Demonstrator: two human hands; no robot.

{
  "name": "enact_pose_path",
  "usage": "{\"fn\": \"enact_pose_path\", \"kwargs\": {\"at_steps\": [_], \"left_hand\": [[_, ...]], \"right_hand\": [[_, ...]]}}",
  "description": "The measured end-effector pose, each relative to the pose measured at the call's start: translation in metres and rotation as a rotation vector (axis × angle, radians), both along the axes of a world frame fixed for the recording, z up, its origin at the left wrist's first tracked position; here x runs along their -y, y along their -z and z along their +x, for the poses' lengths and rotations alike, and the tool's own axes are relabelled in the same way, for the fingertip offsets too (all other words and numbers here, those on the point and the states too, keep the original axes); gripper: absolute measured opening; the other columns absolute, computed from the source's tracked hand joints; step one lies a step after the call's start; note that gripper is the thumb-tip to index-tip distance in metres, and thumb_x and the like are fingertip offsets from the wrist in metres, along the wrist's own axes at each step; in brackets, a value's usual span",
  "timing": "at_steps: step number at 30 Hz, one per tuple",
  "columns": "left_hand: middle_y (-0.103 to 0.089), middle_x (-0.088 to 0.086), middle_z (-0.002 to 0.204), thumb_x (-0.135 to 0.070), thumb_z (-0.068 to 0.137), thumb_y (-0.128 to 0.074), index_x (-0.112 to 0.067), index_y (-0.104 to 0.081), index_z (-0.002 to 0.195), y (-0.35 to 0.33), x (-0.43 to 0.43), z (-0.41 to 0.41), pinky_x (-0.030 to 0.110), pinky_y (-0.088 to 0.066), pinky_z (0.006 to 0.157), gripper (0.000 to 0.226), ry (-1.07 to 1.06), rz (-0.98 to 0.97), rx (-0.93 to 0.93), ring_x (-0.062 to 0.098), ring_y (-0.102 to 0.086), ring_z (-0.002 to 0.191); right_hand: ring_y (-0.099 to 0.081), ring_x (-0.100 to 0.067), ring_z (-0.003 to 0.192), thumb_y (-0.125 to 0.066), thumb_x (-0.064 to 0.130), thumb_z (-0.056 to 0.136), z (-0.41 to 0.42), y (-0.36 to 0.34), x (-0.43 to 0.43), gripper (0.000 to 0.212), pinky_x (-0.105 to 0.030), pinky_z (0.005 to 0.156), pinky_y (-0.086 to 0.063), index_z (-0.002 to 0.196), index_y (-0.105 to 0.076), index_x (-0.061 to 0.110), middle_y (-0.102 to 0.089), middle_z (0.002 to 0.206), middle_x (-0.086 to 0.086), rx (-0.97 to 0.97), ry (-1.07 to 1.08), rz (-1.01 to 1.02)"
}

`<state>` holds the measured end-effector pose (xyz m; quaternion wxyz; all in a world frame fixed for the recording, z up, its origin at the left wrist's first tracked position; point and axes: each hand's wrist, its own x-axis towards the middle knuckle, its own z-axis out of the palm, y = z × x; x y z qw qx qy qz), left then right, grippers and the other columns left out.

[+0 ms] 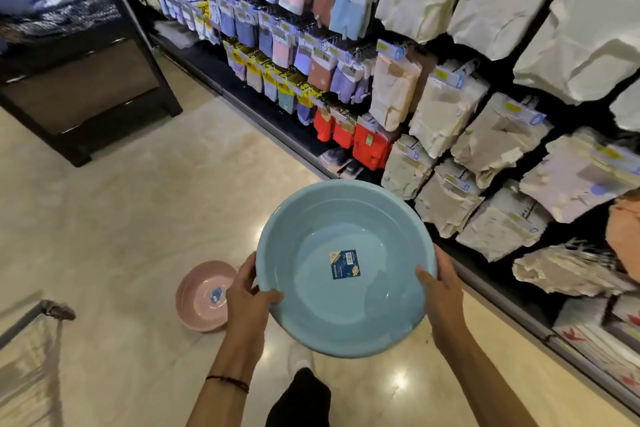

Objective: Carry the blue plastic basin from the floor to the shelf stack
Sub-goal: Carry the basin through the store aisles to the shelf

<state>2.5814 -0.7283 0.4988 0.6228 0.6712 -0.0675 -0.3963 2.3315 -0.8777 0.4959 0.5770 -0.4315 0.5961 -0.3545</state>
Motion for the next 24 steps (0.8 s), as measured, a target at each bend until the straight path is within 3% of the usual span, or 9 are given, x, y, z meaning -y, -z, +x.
{"fn": "enact_pose_path", "kwargs": {"at_steps": [5,10,14,16,18,21,24], "left_hand": [[-0.075,-0.014,0.120,0.028,0.070,-0.057,-0.041,-0.068,0.128,0.053,0.051,0.046,0.025,-0.062,0.069,0.091,0.047,0.065,-0.021,0.016,-0.072,0.106],[-0.074,-0.016,0.124,0.020,0.064,-0.060,-0.045,-0.069,0.128,0.123,0.090,0.075,0.027,-0.063,0.071,0.091,0.077,0.130,-0.015,0.009,-0.072,0.106],[-0.070,-0.013,0.136,0.016,0.062,-0.066,-0.037,-0.062,0.142,0.196,0.109,0.090,0.026,-0.063,0.075,0.095,0.123,0.198,-0.017,0.010,-0.068,0.118],[-0.067,-0.009,0.141,0.026,0.070,-0.064,-0.033,-0.058,0.147,0.243,0.118,0.095,0.024,-0.062,0.077,0.097,0.161,0.221,-0.005,0.011,-0.066,0.120],[-0.072,-0.010,0.132,0.031,0.072,-0.061,-0.036,-0.060,0.143,0.292,0.126,0.096,0.022,-0.062,0.076,0.097,0.190,0.265,0.034,0.008,-0.069,0.113],[-0.076,-0.018,0.119,0.025,0.070,-0.066,-0.037,-0.060,0.138,0.368,0.132,0.094,0.020,-0.060,0.073,0.092,0.226,0.311,0.068,0.005,-0.071,0.103],[-0.075,-0.009,0.126,0.024,0.068,-0.072,-0.027,-0.060,0.143,0.450,0.128,0.092,0.025,-0.061,0.079,0.092,0.230,0.335,0.097,0.013,-0.070,0.111]], "right_hand": [[-0.067,-0.023,0.115,-0.062,0.010,0.096,0.029,0.053,0.036,0.050,-0.048,0.090,-0.060,0.138,-0.061,0.037,-0.070,0.127,0.007,-0.059,0.042,0.071],[-0.068,-0.027,0.116,-0.061,-0.004,0.092,0.046,0.124,0.065,0.058,-0.051,0.096,-0.058,0.136,-0.062,0.033,-0.071,0.127,0.003,-0.150,-0.003,0.123],[-0.066,-0.026,0.119,-0.065,-0.006,0.092,0.047,0.199,0.089,0.066,-0.036,0.088,-0.057,0.149,-0.055,0.027,-0.070,0.130,0.001,-0.230,-0.069,0.200],[-0.069,-0.020,0.114,-0.066,-0.005,0.090,0.050,0.244,0.102,0.064,-0.025,0.081,-0.058,0.140,-0.062,0.035,-0.075,0.120,0.014,-0.261,-0.117,0.197],[-0.071,-0.012,0.108,-0.067,-0.007,0.089,0.053,0.294,0.116,0.064,-0.022,0.078,-0.056,0.128,-0.067,0.044,-0.076,0.113,0.021,-0.275,-0.142,0.213],[-0.071,-0.007,0.103,-0.065,-0.013,0.087,0.054,0.375,0.128,0.070,-0.026,0.082,-0.055,0.120,-0.070,0.049,-0.078,0.112,0.018,-0.270,-0.150,0.224],[-0.071,-0.001,0.104,-0.063,-0.015,0.087,0.057,0.457,0.133,0.077,-0.017,0.077,-0.058,0.117,-0.071,0.055,-0.077,0.114,0.018,-0.263,-0.186,0.227]]}}
